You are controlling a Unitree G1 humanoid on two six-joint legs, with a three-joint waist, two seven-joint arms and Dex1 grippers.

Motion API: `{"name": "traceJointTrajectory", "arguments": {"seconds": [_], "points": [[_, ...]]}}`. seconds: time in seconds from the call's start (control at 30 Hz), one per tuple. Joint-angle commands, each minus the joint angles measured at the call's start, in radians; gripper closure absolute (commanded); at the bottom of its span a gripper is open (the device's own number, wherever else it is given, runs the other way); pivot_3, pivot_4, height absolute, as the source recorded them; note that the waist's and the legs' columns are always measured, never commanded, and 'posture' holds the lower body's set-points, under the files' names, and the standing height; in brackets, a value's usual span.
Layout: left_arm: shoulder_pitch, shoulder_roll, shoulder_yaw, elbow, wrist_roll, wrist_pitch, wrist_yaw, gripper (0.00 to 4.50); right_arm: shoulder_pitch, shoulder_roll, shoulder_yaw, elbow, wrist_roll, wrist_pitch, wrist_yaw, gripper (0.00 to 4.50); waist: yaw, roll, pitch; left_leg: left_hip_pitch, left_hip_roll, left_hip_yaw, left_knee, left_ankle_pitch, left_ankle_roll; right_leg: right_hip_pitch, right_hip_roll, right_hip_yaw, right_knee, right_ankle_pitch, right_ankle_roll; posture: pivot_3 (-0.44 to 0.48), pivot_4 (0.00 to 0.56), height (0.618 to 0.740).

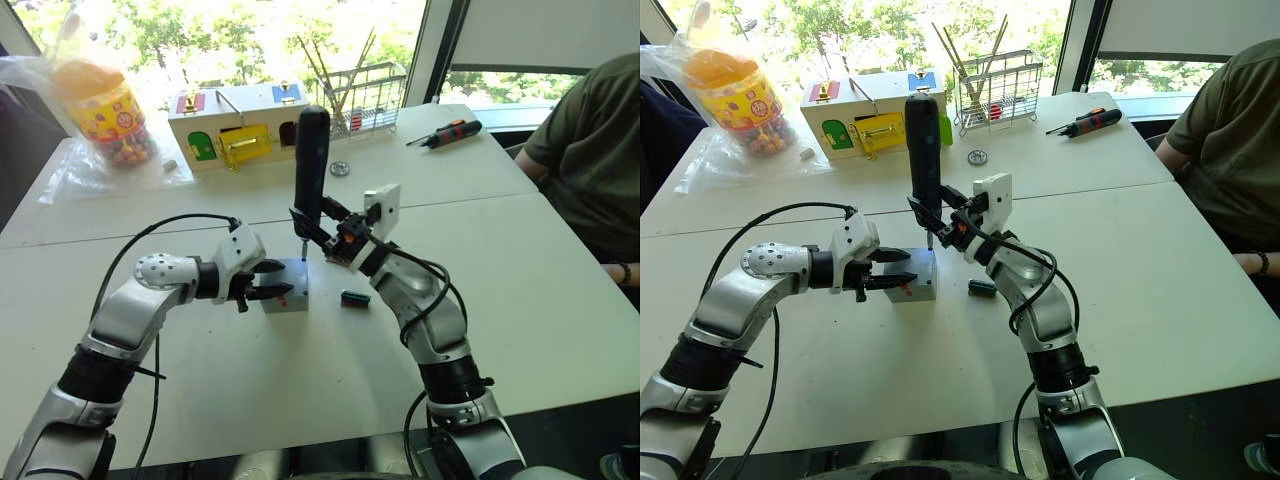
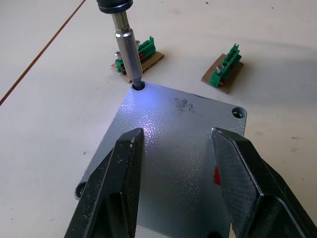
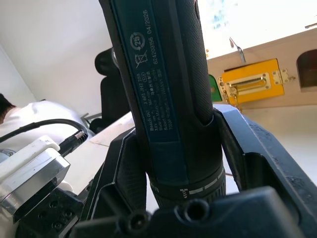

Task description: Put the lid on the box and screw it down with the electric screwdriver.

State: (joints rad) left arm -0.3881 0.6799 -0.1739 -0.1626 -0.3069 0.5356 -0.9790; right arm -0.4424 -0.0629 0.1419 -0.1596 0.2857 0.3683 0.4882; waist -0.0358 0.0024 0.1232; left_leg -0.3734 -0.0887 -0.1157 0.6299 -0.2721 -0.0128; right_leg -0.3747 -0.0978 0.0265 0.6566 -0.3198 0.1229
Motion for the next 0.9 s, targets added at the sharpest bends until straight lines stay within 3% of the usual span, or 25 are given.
{"name": "traceJointTrajectory", "arguments": {"seconds": [0.03,0.17,0.33,0.47,0.6,0.77,0.9], "points": [[0.016,0.0,-0.022,0.041,0.028,0.003,0.002,2.32,-0.085,-0.025,-0.057,-0.143,0.067,0.089,-0.024,2.61,0.003,0.001,0.003,-0.001,0.0,0.0,0.0,0.0,0.0,0.0,0.0,0.0,0.0,0.0,0.0,0.0,0.15,0.74],[0.006,-0.015,-0.012,0.053,0.016,0.001,0.002,2.32,-0.209,-0.059,-0.164,-0.248,0.206,0.242,-0.071,2.61,0.013,0.001,0.009,-0.003,0.0,0.0,0.0,0.0,-0.001,-0.002,-0.001,0.0,0.0,0.0,0.0,0.0,0.15,0.74],[-0.045,-0.046,0.055,0.027,-0.072,0.071,0.003,2.32,-0.345,-0.093,-0.32,-0.242,0.358,0.462,-0.206,2.61,0.019,0.001,0.01,-0.005,0.0,0.0,-0.001,0.001,-0.001,-0.005,-0.001,0.0,0.0,0.0,0.0,0.0,0.15,0.74],[-0.132,-0.049,0.113,-0.026,-0.154,0.143,-0.002,2.32,-0.432,-0.248,-0.413,-0.18,0.433,0.737,-0.265,2.61,0.024,-0.003,0.013,-0.021,-0.001,-0.001,0.005,0.002,-0.003,-0.016,-0.001,-0.001,0.006,0.001,0.0,0.0,0.15,0.74],[-0.147,-0.015,0.092,-0.122,-0.178,0.177,-0.027,2.32,-0.457,-0.525,-0.415,-0.062,0.478,0.955,-0.138,2.61,0.021,-0.001,0.019,-0.037,-0.001,-0.001,0.015,0.006,-0.008,-0.028,-0.002,-0.002,0.009,0.001,0.0,0.0,0.15,0.74],[-0.083,0.063,0.06,-0.258,-0.189,0.186,-0.077,2.32,-0.415,-0.835,-0.267,0.149,0.437,1.096,0.038,2.61,0.013,0.0,0.032,-0.038,-0.001,0.003,0.014,0.004,-0.006,-0.029,-0.004,-0.001,0.007,0.001,0.0,0.0,0.15,0.74],[-0.036,0.053,0.036,-0.271,-0.169,0.173,-0.051,2.32,-0.412,-0.92,-0.196,0.267,0.47,1.209,0.155,2.61,0.015,0.0,0.034,-0.038,0.0,0.004,0.015,0.002,-0.002,-0.029,-0.003,-0.001,0.008,0.001,0.0,0.0,0.15,0.74]]}}
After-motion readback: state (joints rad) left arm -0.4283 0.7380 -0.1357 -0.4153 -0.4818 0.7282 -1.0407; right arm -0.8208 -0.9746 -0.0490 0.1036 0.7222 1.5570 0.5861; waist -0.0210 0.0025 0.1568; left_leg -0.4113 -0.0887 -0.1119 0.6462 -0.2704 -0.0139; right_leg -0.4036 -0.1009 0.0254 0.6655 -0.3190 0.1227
